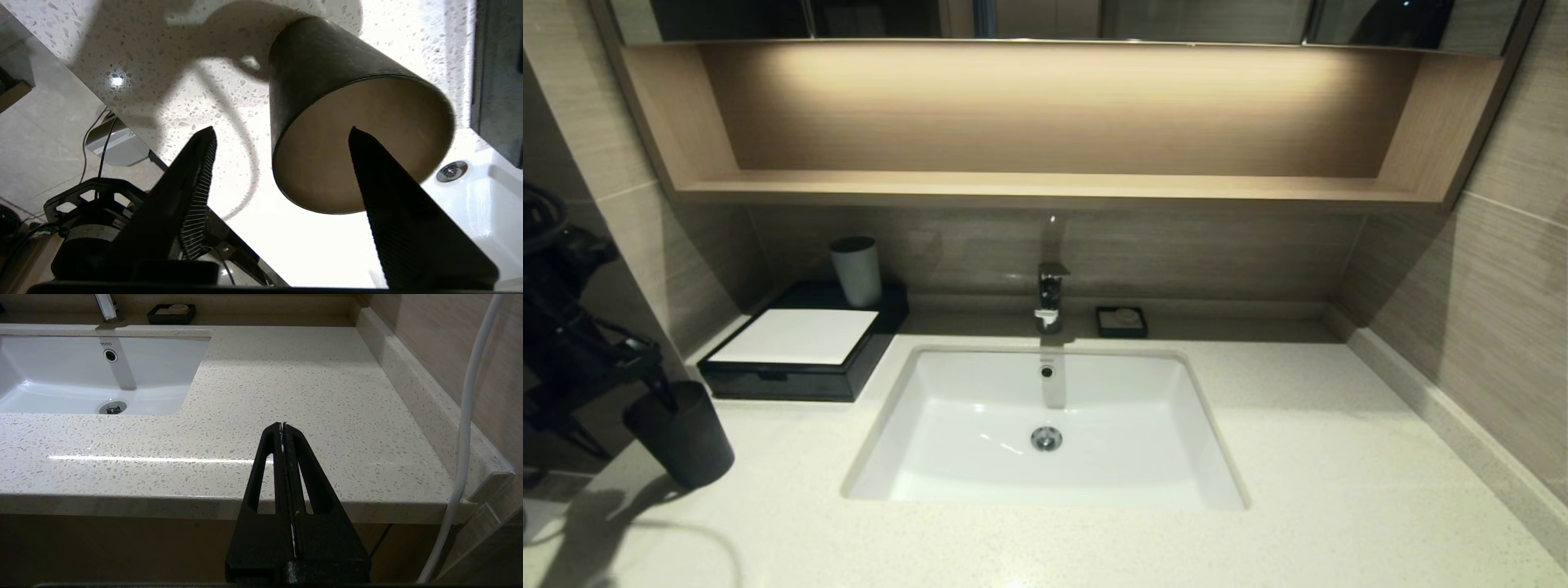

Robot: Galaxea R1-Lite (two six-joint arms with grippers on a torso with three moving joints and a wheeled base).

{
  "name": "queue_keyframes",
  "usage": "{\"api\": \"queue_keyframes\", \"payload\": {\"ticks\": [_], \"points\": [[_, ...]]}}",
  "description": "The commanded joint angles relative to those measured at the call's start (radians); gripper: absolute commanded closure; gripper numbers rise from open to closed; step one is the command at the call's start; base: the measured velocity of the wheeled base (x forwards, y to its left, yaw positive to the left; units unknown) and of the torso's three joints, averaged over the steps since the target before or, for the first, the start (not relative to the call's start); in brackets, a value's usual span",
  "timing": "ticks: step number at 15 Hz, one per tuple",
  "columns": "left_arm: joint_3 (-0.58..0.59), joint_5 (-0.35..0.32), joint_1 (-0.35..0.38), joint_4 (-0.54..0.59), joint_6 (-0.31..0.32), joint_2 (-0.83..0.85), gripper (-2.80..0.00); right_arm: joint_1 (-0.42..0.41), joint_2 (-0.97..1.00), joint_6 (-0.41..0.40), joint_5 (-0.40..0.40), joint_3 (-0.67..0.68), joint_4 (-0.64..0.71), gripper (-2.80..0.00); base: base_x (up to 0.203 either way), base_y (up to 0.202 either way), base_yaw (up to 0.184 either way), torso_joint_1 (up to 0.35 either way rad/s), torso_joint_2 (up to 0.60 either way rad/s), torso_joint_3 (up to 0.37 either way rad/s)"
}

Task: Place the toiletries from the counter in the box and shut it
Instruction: Place the cup on the table

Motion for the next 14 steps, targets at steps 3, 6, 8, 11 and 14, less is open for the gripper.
{"api": "queue_keyframes", "payload": {"ticks": [3,6,8,11,14], "points": [[-0.005,0.006,0.000,-0.013,0.001,-0.098,-2.80,0.000,0.000,0.000,0.000,0.001,0.000,0.00,0.000,0.000,0.000,0.000,0.00,0.000],[-0.006,0.005,-0.014,-0.033,0.025,-0.192,-2.80,0.000,0.000,0.000,0.000,0.002,0.000,0.00,0.000,0.000,0.000,0.000,0.00,0.000],[-0.005,0.002,-0.037,-0.052,0.052,-0.266,-2.80,0.000,0.000,0.000,0.000,0.002,0.000,0.00,0.000,0.000,0.000,0.000,0.00,0.000],[0.080,0.004,-0.075,-0.073,0.127,-0.397,-2.80,0.000,0.000,0.000,0.000,0.002,0.000,0.00,0.000,0.000,0.000,0.000,0.00,0.000],[0.331,0.013,-0.083,-0.263,0.217,-0.516,-2.80,0.000,0.000,0.000,0.000,0.002,0.000,0.00,0.000,0.000,0.000,0.000,0.00,0.000]]}}
